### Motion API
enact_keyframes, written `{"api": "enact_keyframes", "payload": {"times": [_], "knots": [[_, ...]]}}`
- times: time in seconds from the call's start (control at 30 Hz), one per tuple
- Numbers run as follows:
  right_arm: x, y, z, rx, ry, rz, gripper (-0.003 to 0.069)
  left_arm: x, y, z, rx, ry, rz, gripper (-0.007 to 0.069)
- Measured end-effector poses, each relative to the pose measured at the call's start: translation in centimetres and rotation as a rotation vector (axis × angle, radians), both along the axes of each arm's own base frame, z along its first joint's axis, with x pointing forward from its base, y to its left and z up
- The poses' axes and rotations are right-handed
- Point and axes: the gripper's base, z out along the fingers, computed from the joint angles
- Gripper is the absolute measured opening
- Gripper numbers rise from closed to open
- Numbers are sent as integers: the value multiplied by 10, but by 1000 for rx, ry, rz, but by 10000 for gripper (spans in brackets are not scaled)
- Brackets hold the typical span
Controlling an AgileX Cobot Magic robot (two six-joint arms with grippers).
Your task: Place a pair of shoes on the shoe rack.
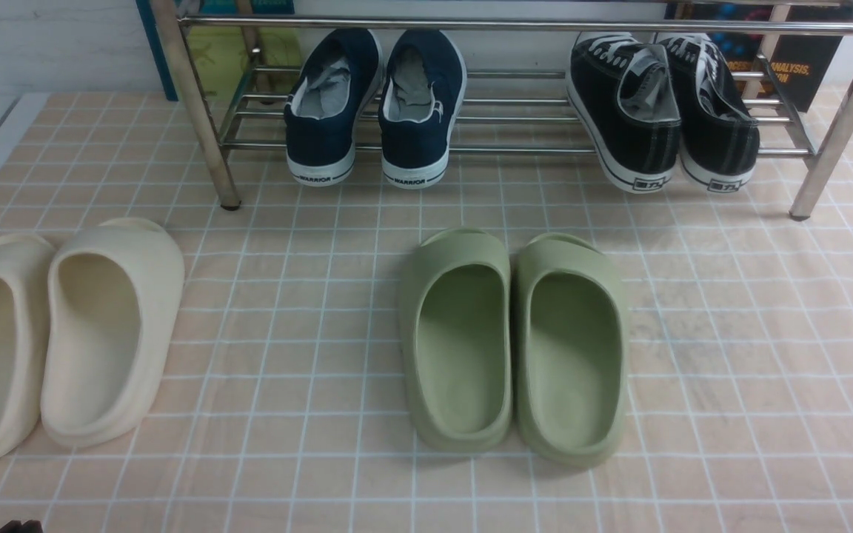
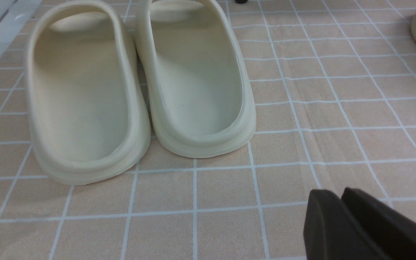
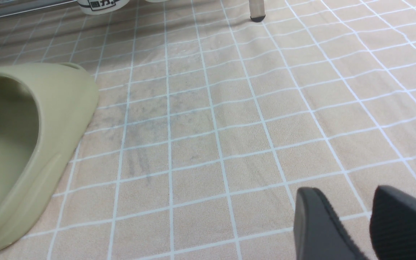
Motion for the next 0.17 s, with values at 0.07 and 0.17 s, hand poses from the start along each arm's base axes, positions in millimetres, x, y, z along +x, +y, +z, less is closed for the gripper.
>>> {"api": "enact_keyframes", "payload": {"times": [0.07,0.17], "knots": [[0,0,0,0,0,0,237,0,0,0,0,0,0,90],[0,0,0,0,0,0,237,0,0,0,0,0,0,93]]}}
